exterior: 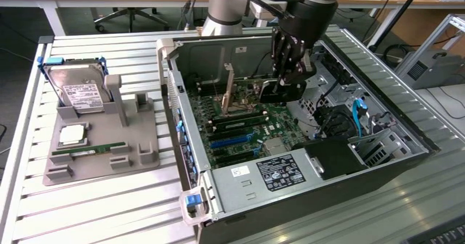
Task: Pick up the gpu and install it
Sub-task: 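Insert the gpu into the slot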
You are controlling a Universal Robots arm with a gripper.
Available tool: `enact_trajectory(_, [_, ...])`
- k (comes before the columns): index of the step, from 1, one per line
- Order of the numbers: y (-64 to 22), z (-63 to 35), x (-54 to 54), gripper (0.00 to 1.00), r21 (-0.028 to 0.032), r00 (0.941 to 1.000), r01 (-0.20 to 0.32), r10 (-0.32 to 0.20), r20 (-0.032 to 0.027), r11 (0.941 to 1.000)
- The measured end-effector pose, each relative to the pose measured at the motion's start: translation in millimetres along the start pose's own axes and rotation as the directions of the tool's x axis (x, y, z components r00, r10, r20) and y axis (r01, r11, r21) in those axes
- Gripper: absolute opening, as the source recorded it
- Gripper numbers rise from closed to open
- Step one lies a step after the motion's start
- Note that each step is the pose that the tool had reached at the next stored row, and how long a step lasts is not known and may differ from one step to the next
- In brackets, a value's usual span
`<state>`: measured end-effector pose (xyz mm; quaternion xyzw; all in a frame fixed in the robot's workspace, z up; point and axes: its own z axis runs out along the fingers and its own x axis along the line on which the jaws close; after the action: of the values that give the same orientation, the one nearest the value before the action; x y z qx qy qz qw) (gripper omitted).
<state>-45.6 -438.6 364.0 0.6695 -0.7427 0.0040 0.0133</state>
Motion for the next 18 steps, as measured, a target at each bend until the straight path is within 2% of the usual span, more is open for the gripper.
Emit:
enact_trajectory(10, [-0.1, 0.2, 1.6, 0.27, 0.0003, 0.9999, 0.011, -0.011, 0.0001, 0.9999])
enact_trajectory(14, [3.7, 2.8, 1.9, 0.27, 0.0012, 0.9999, 0.011, -0.011, 0.0095, 0.9999])
enact_trajectory(18, [3.8, 2.9, 1.9, 0.27, 0.0011, 0.9999, 0.011, -0.011, 0.0107, 0.9999])
